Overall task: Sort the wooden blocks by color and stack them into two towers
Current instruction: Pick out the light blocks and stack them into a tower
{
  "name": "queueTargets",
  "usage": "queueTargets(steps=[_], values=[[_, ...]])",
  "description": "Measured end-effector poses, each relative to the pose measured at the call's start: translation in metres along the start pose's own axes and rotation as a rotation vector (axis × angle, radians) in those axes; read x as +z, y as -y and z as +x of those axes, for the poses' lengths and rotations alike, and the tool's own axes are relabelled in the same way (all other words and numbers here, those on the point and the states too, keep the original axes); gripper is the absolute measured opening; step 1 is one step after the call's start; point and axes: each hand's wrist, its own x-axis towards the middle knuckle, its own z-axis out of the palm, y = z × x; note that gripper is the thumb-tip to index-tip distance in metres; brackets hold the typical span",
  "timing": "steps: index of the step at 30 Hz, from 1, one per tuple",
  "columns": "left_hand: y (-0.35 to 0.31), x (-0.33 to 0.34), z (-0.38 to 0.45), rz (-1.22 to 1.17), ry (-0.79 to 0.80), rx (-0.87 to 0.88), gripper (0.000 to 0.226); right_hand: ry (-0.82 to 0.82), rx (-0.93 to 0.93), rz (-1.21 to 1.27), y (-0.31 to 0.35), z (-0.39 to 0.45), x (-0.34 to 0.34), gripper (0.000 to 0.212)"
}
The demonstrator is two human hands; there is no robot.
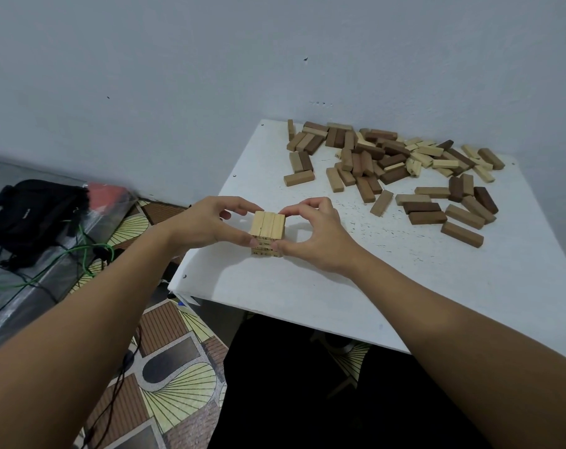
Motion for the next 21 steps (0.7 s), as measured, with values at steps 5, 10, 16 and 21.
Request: queueTargets(steps=[5, 10, 16, 21], values=[[-0.0014, -0.0002, -0.0007, 0.000, 0.003, -0.005, 0.056, 0.000, -0.009, -0.008, -0.0001, 0.0005, -0.0001, 0.061], [-0.0010, -0.0010, -0.0007, 0.005, 0.001, -0.004, 0.056, 0.000, -0.013, -0.005, -0.0003, 0.0003, 0.0005, 0.061], [-0.0012, 0.0004, -0.0007, 0.010, -0.001, -0.010, 0.055, 0.004, -0.017, -0.005, -0.0030, 0.0023, 0.0015, 0.062], [-0.0059, -0.0001, -0.0039, 0.040, 0.011, -0.030, 0.074, 0.037, -0.004, -0.006, -0.0043, 0.0008, 0.0002, 0.074]])
